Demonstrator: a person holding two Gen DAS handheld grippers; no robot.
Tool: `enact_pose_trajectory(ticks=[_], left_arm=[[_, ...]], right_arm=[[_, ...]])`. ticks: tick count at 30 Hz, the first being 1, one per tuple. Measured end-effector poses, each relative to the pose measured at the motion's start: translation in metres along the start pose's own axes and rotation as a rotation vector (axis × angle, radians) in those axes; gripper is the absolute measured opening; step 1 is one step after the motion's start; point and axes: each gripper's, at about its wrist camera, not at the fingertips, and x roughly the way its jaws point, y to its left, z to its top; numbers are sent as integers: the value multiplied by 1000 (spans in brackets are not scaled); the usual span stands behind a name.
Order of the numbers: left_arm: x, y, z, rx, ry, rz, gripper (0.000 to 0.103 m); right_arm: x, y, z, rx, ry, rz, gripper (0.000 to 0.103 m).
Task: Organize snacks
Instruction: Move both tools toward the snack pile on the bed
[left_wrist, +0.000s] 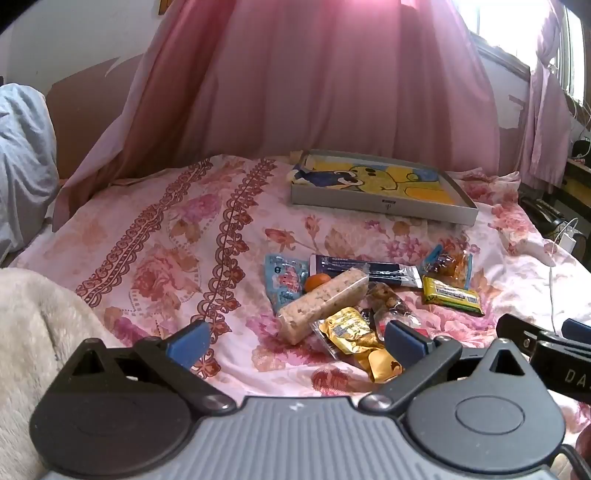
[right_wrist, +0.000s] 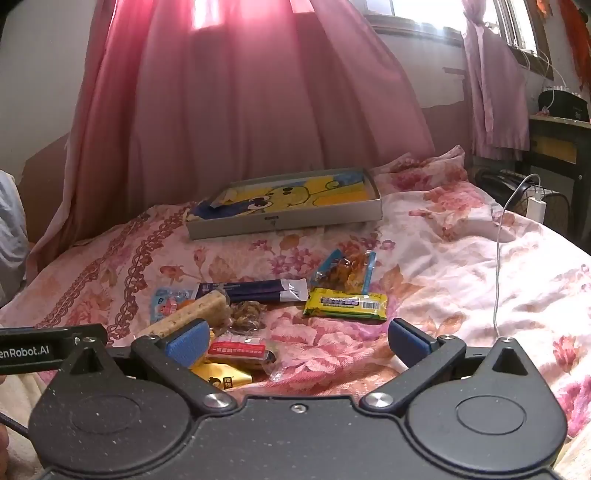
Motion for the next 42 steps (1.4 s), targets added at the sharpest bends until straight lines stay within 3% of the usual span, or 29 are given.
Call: enact_pose_trajectory(ticks=[42], left_arm=[[2, 0, -7, 0, 12, 2, 102]], right_arm=[[2, -1, -2, 6, 23, 8, 102]])
